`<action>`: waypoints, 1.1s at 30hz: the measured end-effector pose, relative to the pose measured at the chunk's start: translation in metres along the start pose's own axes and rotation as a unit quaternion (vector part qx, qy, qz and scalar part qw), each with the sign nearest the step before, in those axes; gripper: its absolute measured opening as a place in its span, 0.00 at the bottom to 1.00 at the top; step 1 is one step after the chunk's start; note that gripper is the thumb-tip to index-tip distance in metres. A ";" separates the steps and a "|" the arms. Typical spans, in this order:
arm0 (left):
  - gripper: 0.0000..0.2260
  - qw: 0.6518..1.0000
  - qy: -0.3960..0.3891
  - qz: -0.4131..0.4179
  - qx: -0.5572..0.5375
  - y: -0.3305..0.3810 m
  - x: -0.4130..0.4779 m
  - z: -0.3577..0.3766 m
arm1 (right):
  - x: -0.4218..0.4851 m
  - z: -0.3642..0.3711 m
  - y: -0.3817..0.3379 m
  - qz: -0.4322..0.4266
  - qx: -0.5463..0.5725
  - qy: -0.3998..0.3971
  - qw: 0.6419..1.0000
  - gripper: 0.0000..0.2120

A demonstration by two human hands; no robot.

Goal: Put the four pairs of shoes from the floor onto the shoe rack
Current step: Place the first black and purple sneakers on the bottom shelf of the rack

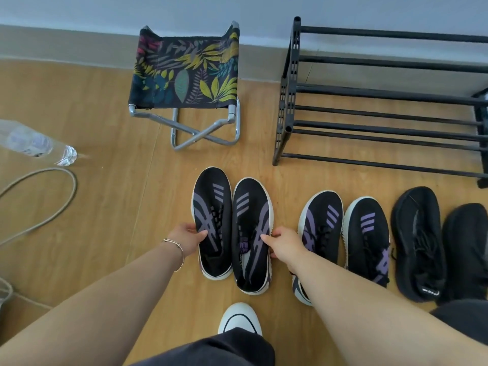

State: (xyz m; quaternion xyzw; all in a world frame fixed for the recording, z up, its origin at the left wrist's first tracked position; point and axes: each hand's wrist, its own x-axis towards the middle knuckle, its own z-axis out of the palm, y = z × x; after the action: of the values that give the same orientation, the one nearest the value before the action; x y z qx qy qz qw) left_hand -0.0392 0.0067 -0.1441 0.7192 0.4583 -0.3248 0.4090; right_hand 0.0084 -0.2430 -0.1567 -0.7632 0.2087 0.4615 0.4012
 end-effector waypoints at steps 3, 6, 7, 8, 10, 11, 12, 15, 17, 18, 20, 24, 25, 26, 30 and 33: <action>0.19 1.000 0.007 0.002 -0.016 -0.001 0.001 0.003 | -0.001 -0.005 0.002 -0.006 0.006 0.003 1.000 0.09; 0.18 1.000 0.004 0.010 -0.027 0.005 -0.006 0.005 | -0.005 -0.018 0.001 0.005 0.008 -0.011 1.000 0.05; 0.17 1.000 0.004 0.015 -0.022 0.008 -0.011 0.006 | -0.007 -0.025 -0.001 0.012 0.009 -0.021 1.000 0.04; 0.16 1.000 0.006 0.023 -0.018 0.011 -0.015 0.009 | -0.009 -0.032 -0.004 0.015 0.006 -0.031 0.999 0.04; 0.15 0.999 0.011 0.033 -0.013 0.017 -0.027 0.015 | -0.012 -0.050 -0.011 0.010 -0.020 -0.046 0.999 0.05; 0.14 0.999 0.013 0.034 -0.014 0.020 -0.034 0.019 | -0.013 -0.058 -0.016 0.005 -0.039 -0.053 0.998 0.05; 0.13 0.999 0.016 0.039 -0.019 0.023 -0.039 0.023 | -0.016 -0.068 -0.021 -0.001 -0.058 -0.061 0.996 0.03; 0.07 0.999 0.017 0.051 -0.010 0.039 -0.054 0.029 | -0.017 -0.097 -0.033 -0.018 -0.079 -0.088 0.993 0.03; 0.07 0.998 0.015 0.062 -0.009 0.053 -0.061 0.033 | -0.019 -0.118 -0.034 -0.032 -0.061 -0.104 0.992 0.03; 0.07 0.998 0.013 0.068 -0.010 0.060 -0.064 0.036 | -0.020 -0.129 -0.031 -0.037 -0.047 -0.109 0.992 0.03; 0.06 0.997 0.011 0.080 -0.019 0.073 -0.070 0.044 | -0.021 -0.147 -0.022 -0.045 -0.025 -0.110 0.993 0.05; 0.04 0.996 -0.008 0.076 -0.046 0.096 -0.080 0.078 | -0.021 -0.180 0.013 -0.038 0.018 -0.098 0.994 0.10; 0.03 0.996 -0.014 0.070 -0.051 0.099 -0.085 0.090 | -0.021 -0.187 0.023 -0.039 0.025 -0.093 0.995 0.10; 0.03 0.997 -0.019 0.064 -0.049 0.101 -0.089 0.101 | -0.021 -0.195 0.033 -0.041 0.027 -0.088 0.995 0.10; 0.06 0.997 -0.035 0.062 -0.040 0.105 -0.100 0.143 | -0.030 -0.226 0.059 -0.053 0.003 -0.067 0.996 0.09; 0.07 0.994 -0.037 0.096 -0.022 0.125 -0.100 0.157 | -0.032 -0.246 0.060 -0.062 0.010 -0.040 0.997 0.07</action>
State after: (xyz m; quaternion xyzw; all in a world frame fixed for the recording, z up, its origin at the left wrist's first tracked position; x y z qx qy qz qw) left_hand 0.0247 -0.2025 -0.0954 0.7379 0.3788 -0.3004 0.4709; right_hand 0.0838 -0.4783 -0.0915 -0.7517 0.1491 0.4639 0.4444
